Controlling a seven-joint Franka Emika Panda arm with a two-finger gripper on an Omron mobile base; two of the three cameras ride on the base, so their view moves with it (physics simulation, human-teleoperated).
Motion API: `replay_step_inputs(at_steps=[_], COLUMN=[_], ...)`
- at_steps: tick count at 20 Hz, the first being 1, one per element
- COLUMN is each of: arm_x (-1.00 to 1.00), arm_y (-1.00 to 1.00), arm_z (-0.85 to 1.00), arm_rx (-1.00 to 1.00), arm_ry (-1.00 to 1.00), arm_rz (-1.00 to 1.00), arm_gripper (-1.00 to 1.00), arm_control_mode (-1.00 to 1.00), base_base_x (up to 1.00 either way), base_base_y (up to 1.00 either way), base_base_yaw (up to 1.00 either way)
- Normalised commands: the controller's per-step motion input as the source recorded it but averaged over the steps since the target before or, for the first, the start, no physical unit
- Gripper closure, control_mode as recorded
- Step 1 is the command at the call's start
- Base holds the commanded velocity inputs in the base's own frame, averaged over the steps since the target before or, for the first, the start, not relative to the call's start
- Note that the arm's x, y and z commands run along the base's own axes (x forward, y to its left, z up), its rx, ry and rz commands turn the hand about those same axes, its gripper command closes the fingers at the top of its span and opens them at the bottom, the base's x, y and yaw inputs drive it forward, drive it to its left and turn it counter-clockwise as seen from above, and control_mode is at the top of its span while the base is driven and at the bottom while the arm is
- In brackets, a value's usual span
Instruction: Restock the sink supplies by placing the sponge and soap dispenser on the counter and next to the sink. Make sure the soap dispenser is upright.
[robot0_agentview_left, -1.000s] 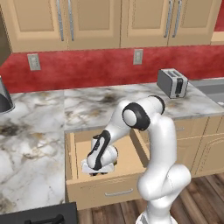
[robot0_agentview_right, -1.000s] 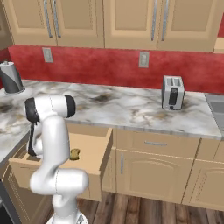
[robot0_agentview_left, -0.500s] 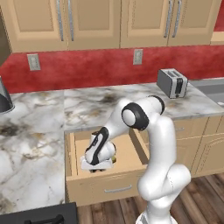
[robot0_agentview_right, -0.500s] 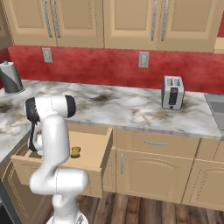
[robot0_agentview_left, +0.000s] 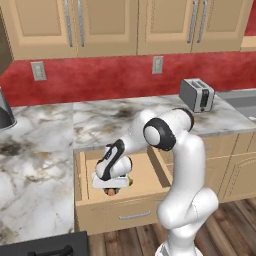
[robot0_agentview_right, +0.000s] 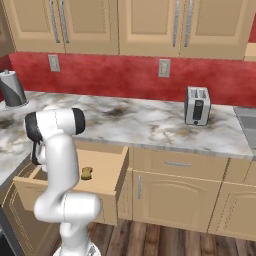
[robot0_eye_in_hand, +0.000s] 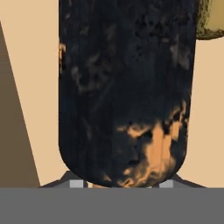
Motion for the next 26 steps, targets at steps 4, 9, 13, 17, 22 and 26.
replay_step_inputs(at_steps=[4,9,13,17,22,26], arm_x=[-0.05,-0.06,-0.39,-0.69,-0.89,-0.44], arm_y=[-0.19,0.00,0.00,-0.02,-0.24,-0.41], arm_z=[0.53,0.68,0.80,0.83,0.77,0.82], arm_rx=[0.03,0.00,0.00,0.00,0.00,0.01], arm_ry=[0.00,0.00,0.00,-0.04,-0.09,-0.08], arm_rz=[0.00,0.00,0.00,0.00,0.00,-0.01], arm_gripper=[1.00,1.00,1.00,1.00,1.00,1.00], arm_control_mode=[-1.00,-1.00,-1.00,-1.00,-1.00,-1.00], base_base_x=[0.00,0.00,0.00,0.00,0.00,0.00], base_base_y=[0.00,0.00,0.00,0.00,0.00,0.00], base_base_yaw=[0.00,0.00,0.00,0.00,0.00,0.00])
